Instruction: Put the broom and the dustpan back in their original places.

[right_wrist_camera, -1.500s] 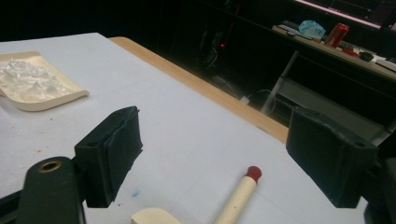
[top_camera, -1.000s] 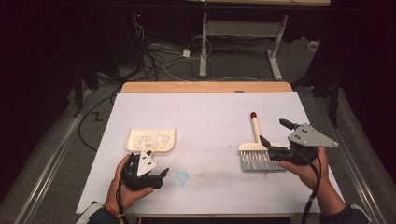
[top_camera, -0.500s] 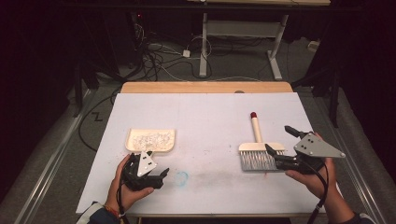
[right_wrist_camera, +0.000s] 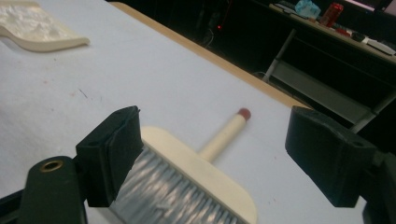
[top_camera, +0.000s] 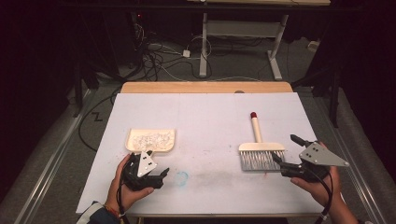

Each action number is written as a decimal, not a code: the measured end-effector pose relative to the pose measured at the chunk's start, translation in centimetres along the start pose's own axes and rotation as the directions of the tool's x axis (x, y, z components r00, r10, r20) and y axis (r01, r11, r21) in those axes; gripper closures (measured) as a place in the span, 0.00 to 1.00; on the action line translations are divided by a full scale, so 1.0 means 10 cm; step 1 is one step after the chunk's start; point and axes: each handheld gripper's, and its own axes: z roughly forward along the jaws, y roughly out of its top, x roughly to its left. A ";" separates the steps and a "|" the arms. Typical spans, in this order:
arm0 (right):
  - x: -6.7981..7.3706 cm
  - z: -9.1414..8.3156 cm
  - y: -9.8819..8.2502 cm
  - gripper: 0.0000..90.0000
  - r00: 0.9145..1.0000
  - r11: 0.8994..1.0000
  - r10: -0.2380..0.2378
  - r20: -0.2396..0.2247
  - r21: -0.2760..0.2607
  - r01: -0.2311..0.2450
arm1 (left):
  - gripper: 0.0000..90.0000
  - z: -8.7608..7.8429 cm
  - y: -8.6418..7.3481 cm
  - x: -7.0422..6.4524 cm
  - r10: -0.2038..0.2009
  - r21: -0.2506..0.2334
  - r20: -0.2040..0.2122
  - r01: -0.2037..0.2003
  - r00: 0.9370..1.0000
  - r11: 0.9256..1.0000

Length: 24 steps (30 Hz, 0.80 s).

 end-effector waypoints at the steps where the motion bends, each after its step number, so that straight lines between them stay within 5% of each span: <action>1: -0.01 -0.02 -0.03 0.21 1.000 1.000 0.009 0.002 -0.001 -0.009 | 0.20 0.00 0.00 0.00 0.001 -0.002 0.000 -0.001 1.000 1.000; 10: -0.02 -0.13 -0.38 0.21 0.998 0.997 0.056 0.023 0.046 -0.057 | 0.20 0.02 0.00 0.00 0.001 -0.002 0.005 -0.001 1.000 1.000; 18: 0.03 -0.18 -0.61 0.21 0.998 0.995 0.019 0.063 0.093 -0.025 | 0.20 0.03 0.01 -0.01 0.018 0.002 0.004 -0.018 1.000 1.000; 24: 0.05 -0.21 -0.60 0.21 0.998 0.997 0.020 0.055 0.079 -0.024 | 0.20 0.03 0.00 -0.04 0.020 0.012 0.007 -0.020 1.000 1.000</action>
